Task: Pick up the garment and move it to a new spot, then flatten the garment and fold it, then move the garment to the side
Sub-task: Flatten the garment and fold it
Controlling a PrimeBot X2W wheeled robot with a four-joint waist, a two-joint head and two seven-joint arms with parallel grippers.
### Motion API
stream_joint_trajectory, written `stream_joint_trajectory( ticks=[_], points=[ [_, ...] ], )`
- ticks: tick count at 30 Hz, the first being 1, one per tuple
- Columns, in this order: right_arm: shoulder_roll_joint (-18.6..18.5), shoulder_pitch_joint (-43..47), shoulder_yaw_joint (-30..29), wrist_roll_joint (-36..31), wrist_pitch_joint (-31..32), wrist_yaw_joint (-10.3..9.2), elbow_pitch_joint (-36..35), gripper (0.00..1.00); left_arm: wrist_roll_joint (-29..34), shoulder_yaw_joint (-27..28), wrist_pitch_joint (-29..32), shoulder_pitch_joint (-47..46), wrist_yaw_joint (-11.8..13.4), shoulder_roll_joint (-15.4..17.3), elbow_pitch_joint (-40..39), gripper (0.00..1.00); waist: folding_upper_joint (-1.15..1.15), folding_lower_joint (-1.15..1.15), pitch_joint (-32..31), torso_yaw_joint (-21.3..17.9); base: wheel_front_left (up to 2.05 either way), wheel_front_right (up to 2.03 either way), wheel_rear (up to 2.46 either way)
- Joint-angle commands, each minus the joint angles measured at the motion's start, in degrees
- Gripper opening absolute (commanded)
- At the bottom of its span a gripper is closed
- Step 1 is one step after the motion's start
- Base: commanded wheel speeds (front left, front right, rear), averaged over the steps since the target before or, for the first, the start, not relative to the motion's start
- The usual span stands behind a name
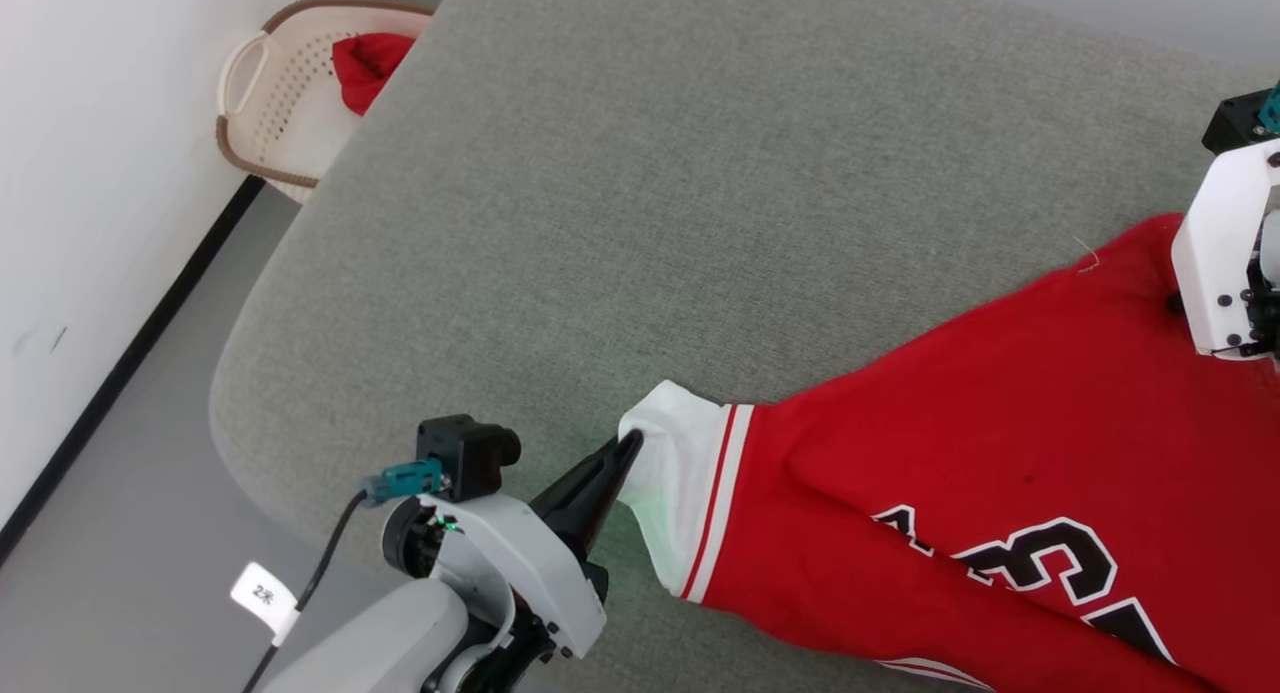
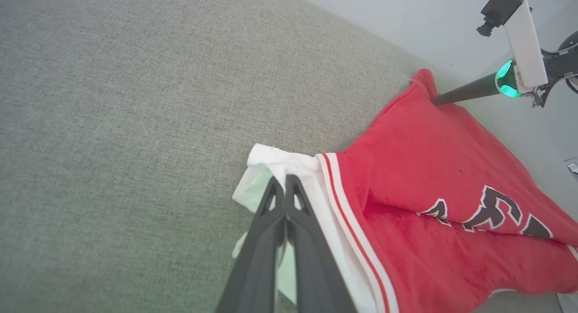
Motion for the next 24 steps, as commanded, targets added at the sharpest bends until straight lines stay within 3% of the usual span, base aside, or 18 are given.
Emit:
stream_joint_trajectory(
  ticks=[1, 8, 18, 24],
  points=[
    [0.19, 2.53, 0.78, 0.01, 0.25, -0.10, 2.46, 0.00, -0.17, 0.17, -0.36, -0.19, 0.00, 0.08, 0.16, 0.00, 0.00, 0.00, -0.28, -0.50, 0.00, 0.00, 0.00],
    [2.36, -1.06, -0.22, 1.98, -2.09, -0.09, 1.22, 0.00, -1.88, 1.36, 3.14, -1.77, 0.20, 3.03, -1.47, 0.00, 0.00, 0.00, -2.24, -3.51, 0.00, 0.00, 0.00],
    [4.26, -5.80, -1.35, 6.59, -6.53, -0.08, -3.44, 0.00, -0.85, 3.98, 13.89, -11.74, 1.76, 13.21, -7.66, 0.00, 0.00, 0.00, -7.76, -9.69, 0.00, 0.00, 0.00],
    [5.10, -8.99, -2.98, 5.22, -12.70, -0.08, -3.24, 0.00, -0.30, 5.69, 20.60, -21.78, -0.67, 16.31, -5.54, 0.00, 0.00, 0.00, -11.60, -13.03, 0.00, 0.00, 0.00]
  ],
)
